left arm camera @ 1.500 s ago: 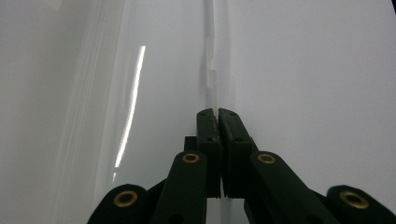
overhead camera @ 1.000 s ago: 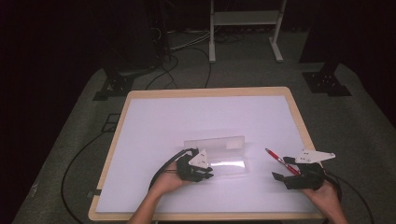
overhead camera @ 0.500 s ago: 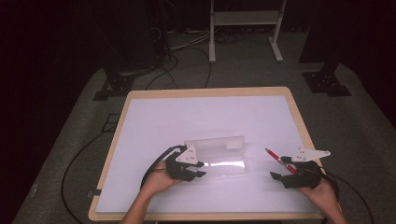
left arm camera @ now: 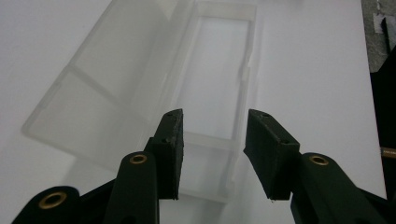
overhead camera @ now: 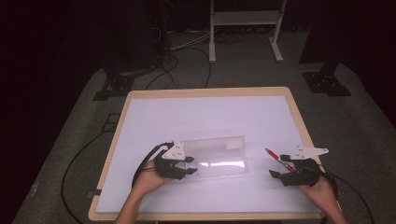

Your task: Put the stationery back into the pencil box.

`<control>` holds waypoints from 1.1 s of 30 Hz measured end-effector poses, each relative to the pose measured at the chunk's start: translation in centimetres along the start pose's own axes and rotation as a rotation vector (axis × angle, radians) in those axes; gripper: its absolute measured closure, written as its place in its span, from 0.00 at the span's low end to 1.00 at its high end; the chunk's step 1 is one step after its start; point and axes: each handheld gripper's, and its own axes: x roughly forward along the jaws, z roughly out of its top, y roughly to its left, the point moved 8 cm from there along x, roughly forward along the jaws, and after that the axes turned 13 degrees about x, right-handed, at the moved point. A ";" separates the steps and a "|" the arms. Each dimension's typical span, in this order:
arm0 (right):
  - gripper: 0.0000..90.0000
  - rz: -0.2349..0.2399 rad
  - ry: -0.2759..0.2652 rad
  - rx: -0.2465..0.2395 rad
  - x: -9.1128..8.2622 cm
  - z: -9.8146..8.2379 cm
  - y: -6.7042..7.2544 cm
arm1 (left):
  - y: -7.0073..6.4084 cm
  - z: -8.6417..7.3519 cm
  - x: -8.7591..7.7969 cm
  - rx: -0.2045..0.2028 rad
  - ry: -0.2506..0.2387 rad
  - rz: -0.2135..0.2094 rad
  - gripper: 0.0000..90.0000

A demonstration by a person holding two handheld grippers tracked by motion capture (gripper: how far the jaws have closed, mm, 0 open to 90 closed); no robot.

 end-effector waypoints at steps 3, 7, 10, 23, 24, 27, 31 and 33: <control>0.24 -0.001 0.003 0.000 0.1 0.1 0.0 | 0.2 -0.3 -0.4 -0.017 -0.009 0.014 0.60; 0.24 -0.003 0.009 0.003 0.2 0.1 -0.2 | 0.4 -0.6 -1.0 -0.032 -0.014 0.034 0.58; 0.24 -0.006 0.014 0.011 0.3 0.1 -0.3 | 0.5 -0.8 -1.5 -0.038 -0.017 0.047 0.56; 0.29 -0.041 0.035 0.038 0.5 -0.1 -1.5 | 1.1 -2.0 -2.3 -0.107 -0.050 0.100 0.40; 0.30 -0.044 0.038 0.040 0.6 -0.1 -1.7 | 1.2 -2.0 -2.4 -0.105 -0.052 0.106 0.40; 0.33 -0.045 0.045 0.056 0.5 -0.2 -2.0 | 1.4 -2.3 -2.5 -0.114 -0.049 0.123 0.37; 0.39 -0.046 0.055 0.079 0.4 -0.3 -2.5 | 1.7 -2.9 -2.9 -0.143 -0.053 0.140 0.33; 0.41 -0.054 0.058 0.093 0.4 -0.3 -2.7 | 1.8 -3.2 -3.0 -0.159 -0.052 0.147 0.32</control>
